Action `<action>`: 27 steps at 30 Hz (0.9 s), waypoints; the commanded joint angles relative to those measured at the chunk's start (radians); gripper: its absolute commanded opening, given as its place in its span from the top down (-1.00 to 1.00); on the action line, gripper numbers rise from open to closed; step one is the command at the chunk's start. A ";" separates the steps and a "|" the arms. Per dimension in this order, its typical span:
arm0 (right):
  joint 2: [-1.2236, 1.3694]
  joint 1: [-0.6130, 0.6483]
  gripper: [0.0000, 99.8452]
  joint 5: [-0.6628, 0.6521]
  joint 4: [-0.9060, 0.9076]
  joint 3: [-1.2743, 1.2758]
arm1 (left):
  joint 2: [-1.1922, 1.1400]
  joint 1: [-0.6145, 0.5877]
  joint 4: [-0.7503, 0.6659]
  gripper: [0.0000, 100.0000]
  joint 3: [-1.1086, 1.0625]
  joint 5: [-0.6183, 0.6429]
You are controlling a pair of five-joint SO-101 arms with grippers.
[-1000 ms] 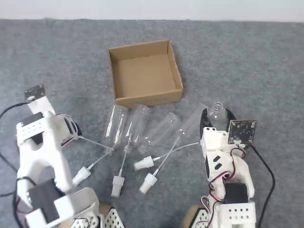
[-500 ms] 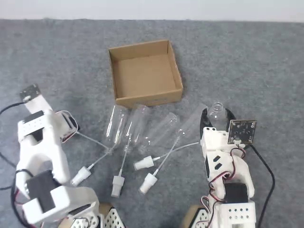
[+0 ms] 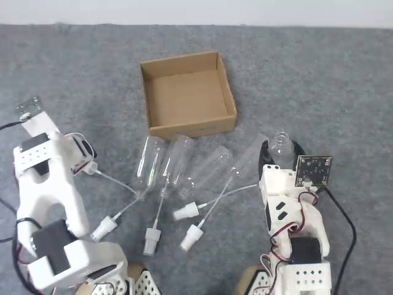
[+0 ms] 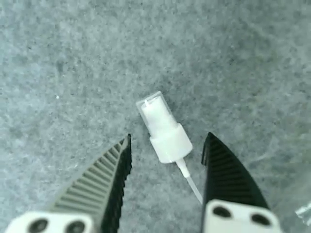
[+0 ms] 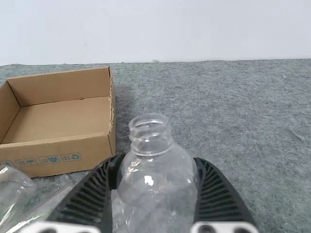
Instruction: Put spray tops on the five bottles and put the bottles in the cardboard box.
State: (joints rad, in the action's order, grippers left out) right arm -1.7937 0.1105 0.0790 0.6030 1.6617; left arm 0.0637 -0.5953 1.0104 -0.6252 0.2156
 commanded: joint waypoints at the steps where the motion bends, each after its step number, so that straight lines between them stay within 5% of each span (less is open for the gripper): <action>1: -0.018 -0.005 0.85 -0.021 -0.001 0.021 | 0.006 -0.026 0.012 0.55 0.058 0.017; 27: -0.018 -0.005 0.85 -0.021 -0.001 0.021 | 0.005 -0.028 -0.107 0.56 0.002 0.066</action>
State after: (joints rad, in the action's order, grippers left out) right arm -1.7937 0.1105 0.0790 0.6030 1.6617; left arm 0.0606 -0.6229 0.9782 -0.6160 0.2693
